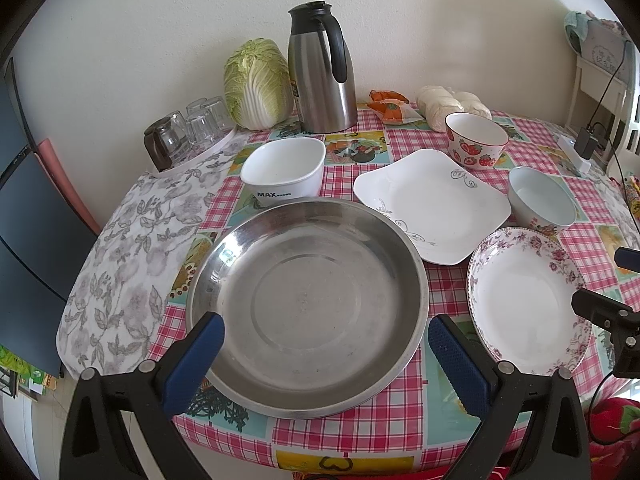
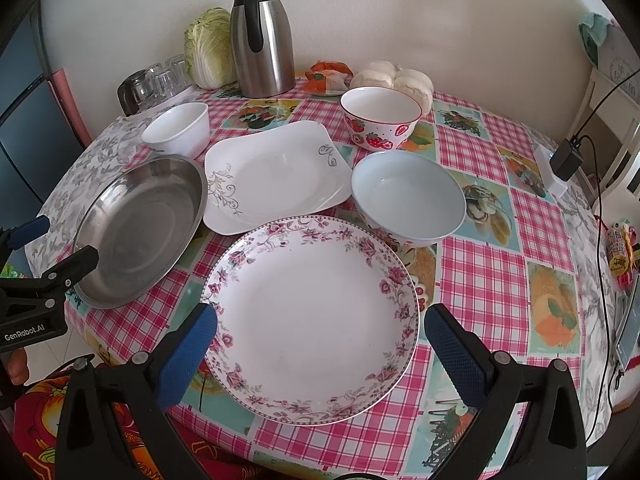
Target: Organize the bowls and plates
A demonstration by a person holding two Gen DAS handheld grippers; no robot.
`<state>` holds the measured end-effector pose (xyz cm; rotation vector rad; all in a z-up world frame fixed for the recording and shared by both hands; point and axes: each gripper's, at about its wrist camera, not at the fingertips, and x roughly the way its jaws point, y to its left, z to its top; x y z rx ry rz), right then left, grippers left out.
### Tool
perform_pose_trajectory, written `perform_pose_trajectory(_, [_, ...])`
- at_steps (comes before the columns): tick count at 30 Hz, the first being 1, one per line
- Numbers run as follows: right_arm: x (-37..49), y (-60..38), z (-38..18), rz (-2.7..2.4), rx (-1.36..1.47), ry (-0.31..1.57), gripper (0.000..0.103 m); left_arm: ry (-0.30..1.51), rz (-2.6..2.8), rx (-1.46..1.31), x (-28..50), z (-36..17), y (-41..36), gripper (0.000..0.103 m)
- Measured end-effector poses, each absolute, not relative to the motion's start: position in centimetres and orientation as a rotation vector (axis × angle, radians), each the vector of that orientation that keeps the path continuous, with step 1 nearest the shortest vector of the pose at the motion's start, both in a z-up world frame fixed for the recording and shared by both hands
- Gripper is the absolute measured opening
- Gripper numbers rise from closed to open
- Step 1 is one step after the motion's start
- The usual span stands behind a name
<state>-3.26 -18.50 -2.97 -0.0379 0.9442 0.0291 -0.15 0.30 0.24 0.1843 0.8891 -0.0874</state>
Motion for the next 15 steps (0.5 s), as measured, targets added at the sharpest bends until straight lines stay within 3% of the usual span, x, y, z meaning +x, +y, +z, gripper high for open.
perform_pose_trajectory(15, [-3.37,-18.51,-3.10,0.027,-0.039,0.942,0.103,0.895,-0.089,0.180,-0.12,0.09,0.38,0.103])
